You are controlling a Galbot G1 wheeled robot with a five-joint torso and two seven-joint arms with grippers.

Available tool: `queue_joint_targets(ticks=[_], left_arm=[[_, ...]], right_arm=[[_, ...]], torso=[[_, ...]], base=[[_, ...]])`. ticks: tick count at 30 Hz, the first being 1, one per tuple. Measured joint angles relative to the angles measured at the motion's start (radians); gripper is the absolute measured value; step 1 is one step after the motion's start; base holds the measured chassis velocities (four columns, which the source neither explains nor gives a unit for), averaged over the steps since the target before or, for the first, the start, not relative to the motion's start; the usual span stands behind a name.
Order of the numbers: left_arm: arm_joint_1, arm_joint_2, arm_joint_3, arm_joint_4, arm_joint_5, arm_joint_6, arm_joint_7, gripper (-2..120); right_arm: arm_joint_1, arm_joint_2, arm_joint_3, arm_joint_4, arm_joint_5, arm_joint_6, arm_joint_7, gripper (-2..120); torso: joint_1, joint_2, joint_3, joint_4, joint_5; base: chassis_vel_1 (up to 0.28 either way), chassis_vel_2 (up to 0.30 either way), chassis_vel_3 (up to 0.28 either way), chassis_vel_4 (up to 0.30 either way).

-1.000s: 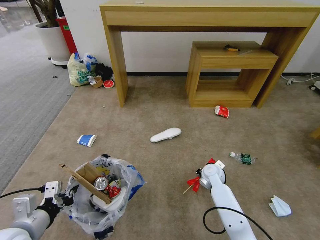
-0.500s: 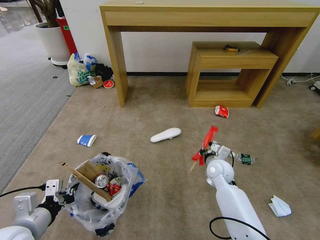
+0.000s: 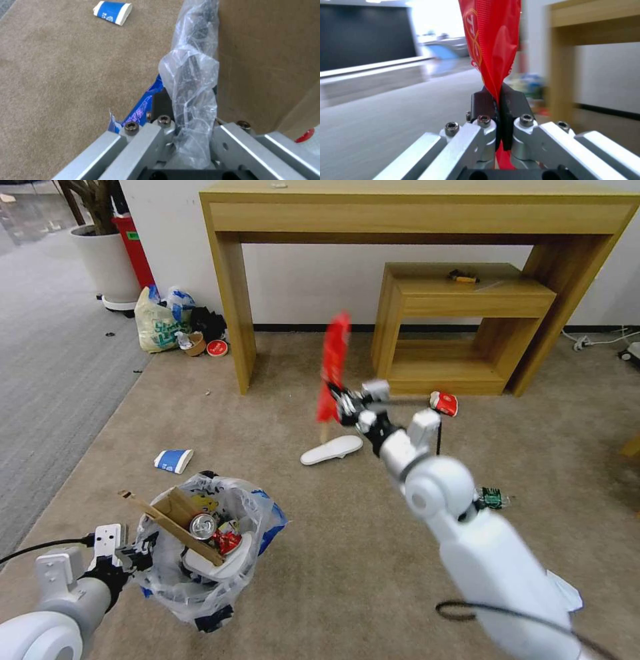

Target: Pick up the trash bin and place the garbage on the floor into it.

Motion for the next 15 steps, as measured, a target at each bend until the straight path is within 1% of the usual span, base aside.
queue_joint_targets(ticks=[1, 3, 4, 6, 7, 8, 11, 13, 15], left_arm=[[-0.008, 0.003, 0.011, 0.004, -0.002, 0.0, -0.014, 0], [-0.035, 0.011, 0.047, 0.012, -0.02, 0.0, -0.058, 0], [-0.035, 0.011, 0.047, 0.012, -0.02, 0.0, -0.058, 0], [-0.058, 0.02, 0.076, 0.017, -0.044, 0.0, -0.093, 0], [-0.068, 0.025, 0.091, 0.02, -0.058, 0.0, -0.11, 0], [-0.068, 0.025, 0.091, 0.02, -0.058, 0.0, -0.11, 0], [-0.086, 0.036, 0.122, 0.028, -0.084, 0.0, -0.138, 0], [-0.088, 0.037, 0.125, 0.028, -0.087, 0.0, -0.141, 0], [-0.096, 0.04, 0.14, 0.033, -0.12, 0.0, -0.16, 0]], right_arm=[[0.022, -0.005, -0.032, 0.013, 0.034, -0.005, -0.001, 0], [0.061, -0.005, -0.132, 0.047, 0.12, -0.026, 0.02, 0], [0.061, -0.005, -0.132, 0.047, 0.12, -0.026, 0.02, 0], [0.076, 0.011, -0.199, 0.062, 0.152, -0.04, 0.036, 0], [0.08, 0.016, -0.23, 0.063, 0.157, -0.047, 0.039, 0], [0.08, 0.016, -0.23, 0.063, 0.157, -0.047, 0.039, 0], [0.088, 0.009, -0.299, 0.059, 0.151, -0.053, 0.029, 0], [0.089, 0.005, -0.308, 0.058, 0.148, -0.054, 0.026, 0], [0.092, -0.023, -0.363, 0.05, 0.128, -0.061, 0.006, 0]], torso=[[0.0, 0.0, 0.0, 0.0002, 0.0], [0.0, 0.0, 0.0, 0.0001, 0.0], [0.0, 0.0, 0.0, 0.0001, 0.0], [0.0, 0.0, 0.0, -0.0002, 0.0], [0.0, 0.0, 0.0, -0.0001, 0.0002], [0.0, 0.0, 0.0, -0.0001, 0.0002], [0.0, 0.0, 0.0, 0.0, 0.0001], [0.0, 0.0, 0.0, 0.0, 0.0001], [0.0, 0.0, 0.0, -0.0001, 0.0002]], base=[[0.0, 0.0, 0.0, 0.0], [0.0, 0.0, 0.0, 0.0], [0.0, 0.0, 0.0, 0.0], [0.0, 0.0, 0.0, 0.0], [0.0, 0.0, 0.0, 0.0], [0.0, 0.0, 0.0, 0.0], [0.0, 0.0, 0.0, 0.0], [0.0, 0.0, 0.0, 0.0], [0.0, 0.0, 0.0, 0.0]])
